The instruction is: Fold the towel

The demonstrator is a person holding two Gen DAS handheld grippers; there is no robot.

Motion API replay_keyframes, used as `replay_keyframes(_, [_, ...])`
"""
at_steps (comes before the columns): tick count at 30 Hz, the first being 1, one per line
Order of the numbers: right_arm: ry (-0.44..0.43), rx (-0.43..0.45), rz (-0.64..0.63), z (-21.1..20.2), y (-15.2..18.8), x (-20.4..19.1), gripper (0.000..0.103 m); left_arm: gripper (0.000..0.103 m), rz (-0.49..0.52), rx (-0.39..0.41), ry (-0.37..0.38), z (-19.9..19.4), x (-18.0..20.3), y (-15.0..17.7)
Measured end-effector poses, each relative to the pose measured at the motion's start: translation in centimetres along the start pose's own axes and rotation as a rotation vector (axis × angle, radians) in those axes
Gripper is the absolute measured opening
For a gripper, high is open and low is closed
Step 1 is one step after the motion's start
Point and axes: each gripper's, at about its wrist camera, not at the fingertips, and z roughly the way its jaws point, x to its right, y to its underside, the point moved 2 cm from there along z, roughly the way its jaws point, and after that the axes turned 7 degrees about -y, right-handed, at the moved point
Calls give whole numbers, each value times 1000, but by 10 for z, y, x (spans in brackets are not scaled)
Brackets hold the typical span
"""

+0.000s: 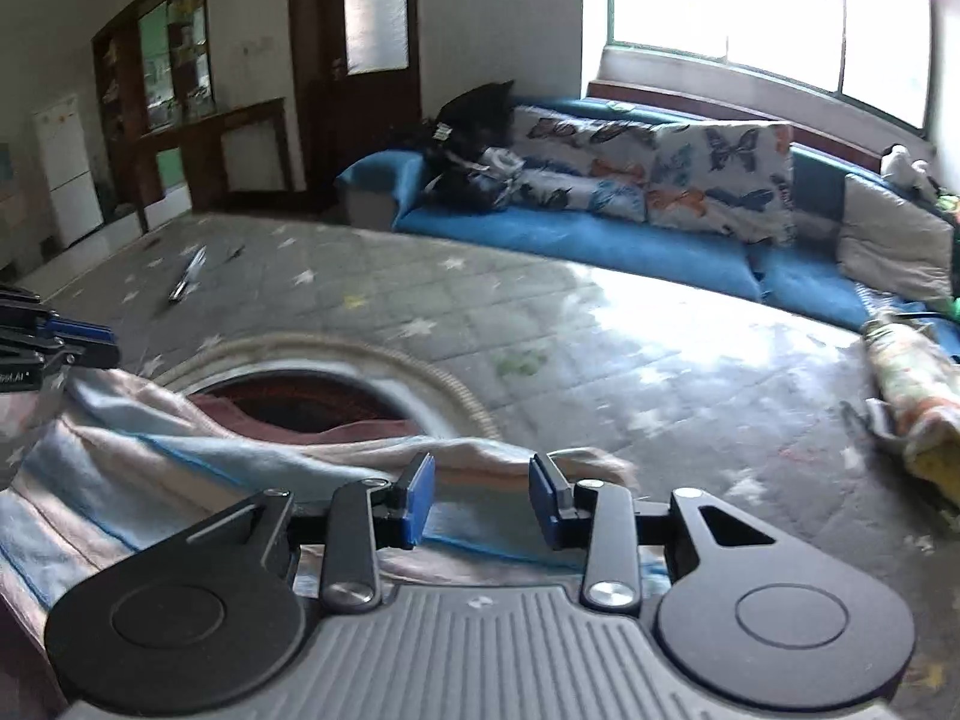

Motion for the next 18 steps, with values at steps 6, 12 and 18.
replay_keyframes(6, [-30, -46, -9, 31, -2, -16, 35, 12, 45, -64, 36, 33, 27, 3])
replay_keyframes(12, [-12, -63, 15, 49, 5, -19, 36, 14, 65, -78, -87, 56, 23, 5])
replay_keyframes(18, [-6, -43, 22, 47, 3, -24, 35, 14, 41, -84, -92, 57, 19, 6])
